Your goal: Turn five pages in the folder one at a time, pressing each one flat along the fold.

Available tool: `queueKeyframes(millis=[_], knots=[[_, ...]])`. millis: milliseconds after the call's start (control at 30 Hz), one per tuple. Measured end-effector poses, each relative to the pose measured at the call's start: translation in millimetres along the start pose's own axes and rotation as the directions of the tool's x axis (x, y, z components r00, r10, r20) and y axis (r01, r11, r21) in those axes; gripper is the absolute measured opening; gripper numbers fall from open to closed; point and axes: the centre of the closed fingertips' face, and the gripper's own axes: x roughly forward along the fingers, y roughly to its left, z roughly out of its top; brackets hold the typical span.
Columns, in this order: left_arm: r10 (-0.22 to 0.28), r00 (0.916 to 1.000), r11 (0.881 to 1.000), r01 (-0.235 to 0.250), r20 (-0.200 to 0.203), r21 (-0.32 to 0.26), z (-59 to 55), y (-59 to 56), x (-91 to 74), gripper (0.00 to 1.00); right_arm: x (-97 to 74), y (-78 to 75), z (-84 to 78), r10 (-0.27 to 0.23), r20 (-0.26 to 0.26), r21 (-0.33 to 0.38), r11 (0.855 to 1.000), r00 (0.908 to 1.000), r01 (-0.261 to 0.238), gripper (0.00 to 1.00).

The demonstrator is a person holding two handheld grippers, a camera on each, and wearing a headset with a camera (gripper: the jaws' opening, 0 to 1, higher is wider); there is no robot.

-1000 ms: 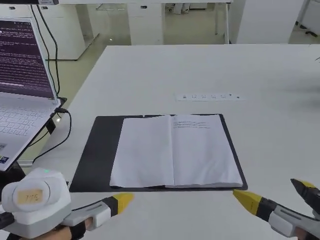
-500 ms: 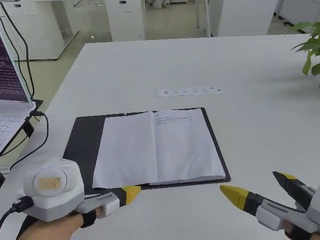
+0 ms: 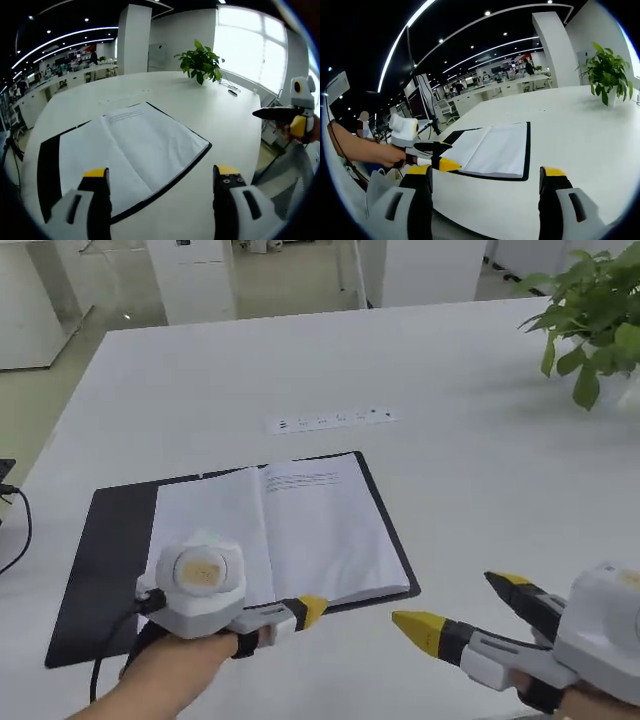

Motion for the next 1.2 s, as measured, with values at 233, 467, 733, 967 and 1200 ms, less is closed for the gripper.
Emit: queueKeyframes(millis=[233, 467, 733, 967, 1200], knots=[[-0.050, 0.9987, 0.998, 0.050, -0.006, 0.039, 6.4, -27.0, 45.8, 0.77, 3.3, 0.6, -3.7, -0.002, -0.009, 0.009, 1.000, 1.0000, 0.002, 0.85], [-0.043, 0.9988, 0.999, 0.044, -0.024, 0.029, 4.4, -33.3, 75.6, 0.69, 5.8, -0.6, -2.8, -0.007, -0.005, 0.024, 1.000, 1.0000, 0.007, 0.83], [0.006, 0.9992, 0.998, -0.003, -0.039, 0.060, 1.0, -28.1, 98.9, 0.58, 6.6, -3.0, -3.1, -0.013, -0.007, 0.028, 1.000, 0.9999, 0.013, 0.82], [0.040, 0.9969, 0.993, -0.032, -0.068, 0.116, -12.4, -24.2, 103.5, 0.43, 7.9, -5.1, -5.5, -0.016, -0.019, 0.044, 0.999, 0.9997, 0.017, 0.81], [0.025, 0.9995, 0.990, -0.022, -0.018, 0.139, -13.2, -23.6, 103.3, 0.32, 8.4, -5.1, -6.3, -0.015, -0.025, 0.045, 0.999, 0.9996, 0.016, 0.80]])
